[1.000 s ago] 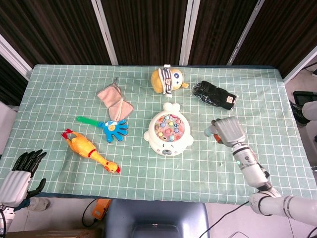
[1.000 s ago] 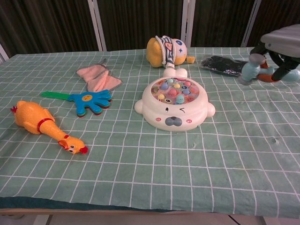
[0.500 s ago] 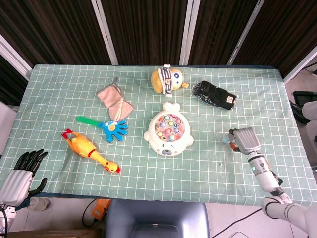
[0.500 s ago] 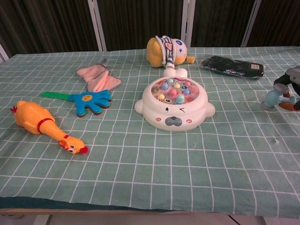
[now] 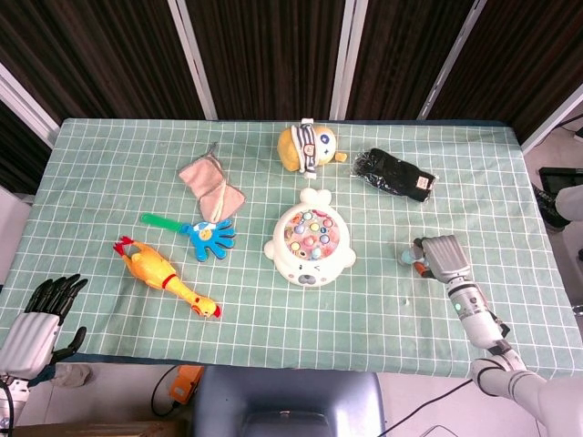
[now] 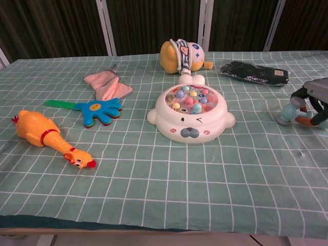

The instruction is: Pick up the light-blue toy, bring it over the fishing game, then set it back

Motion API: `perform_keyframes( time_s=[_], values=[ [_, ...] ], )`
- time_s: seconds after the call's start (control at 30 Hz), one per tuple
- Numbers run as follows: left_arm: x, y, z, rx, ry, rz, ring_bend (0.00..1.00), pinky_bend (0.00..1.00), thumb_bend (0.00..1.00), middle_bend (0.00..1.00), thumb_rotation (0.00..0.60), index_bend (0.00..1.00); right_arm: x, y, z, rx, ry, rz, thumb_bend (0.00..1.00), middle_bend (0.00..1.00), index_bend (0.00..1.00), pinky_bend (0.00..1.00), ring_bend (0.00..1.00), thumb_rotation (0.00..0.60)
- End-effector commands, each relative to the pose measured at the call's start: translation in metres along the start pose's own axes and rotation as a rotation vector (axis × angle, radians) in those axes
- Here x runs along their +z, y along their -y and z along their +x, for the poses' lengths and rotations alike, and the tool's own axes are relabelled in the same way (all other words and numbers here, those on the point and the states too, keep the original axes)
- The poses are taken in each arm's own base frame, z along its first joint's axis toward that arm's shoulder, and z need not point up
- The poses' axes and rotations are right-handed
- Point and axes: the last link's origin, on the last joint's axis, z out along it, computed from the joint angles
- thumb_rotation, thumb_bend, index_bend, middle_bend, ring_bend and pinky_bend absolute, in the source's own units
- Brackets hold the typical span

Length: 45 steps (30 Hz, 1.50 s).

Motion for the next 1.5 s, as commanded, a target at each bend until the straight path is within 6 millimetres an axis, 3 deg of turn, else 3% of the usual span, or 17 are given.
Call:
perform_keyframes(
  time_s=[0.03, 1.17, 1.5],
  values=[
    [0.0, 0.0, 0.0, 0.0, 0.0, 0.001, 0.0, 0.02, 0.41, 0.03, 0.6, 0.05, 0.0, -0.001, -0.001, 0.005, 0.001, -0.004, 0.51, 0.69, 1.0, 0.86, 0.72, 0.6],
    [0.002, 0.0, -0.002, 0.003, 0.009, -0.001, 0.0, 0.02, 0.41, 0.03, 0.6, 0.05, 0.004, -0.013, -0.002, 0.056, 0.022, -0.03, 0.4, 0.69, 0.92, 0.84, 0.67, 0.6],
    [0.002, 0.0, -0.002, 0.003, 0.008, -0.002, 0.0, 0.02, 0.41, 0.03, 0.6, 0.05, 0.004, -0.016, -0.002, 0.044, 0.019, -0.033, 0.39, 0.68, 0.84, 0.83, 0.63, 0.6]
  ],
)
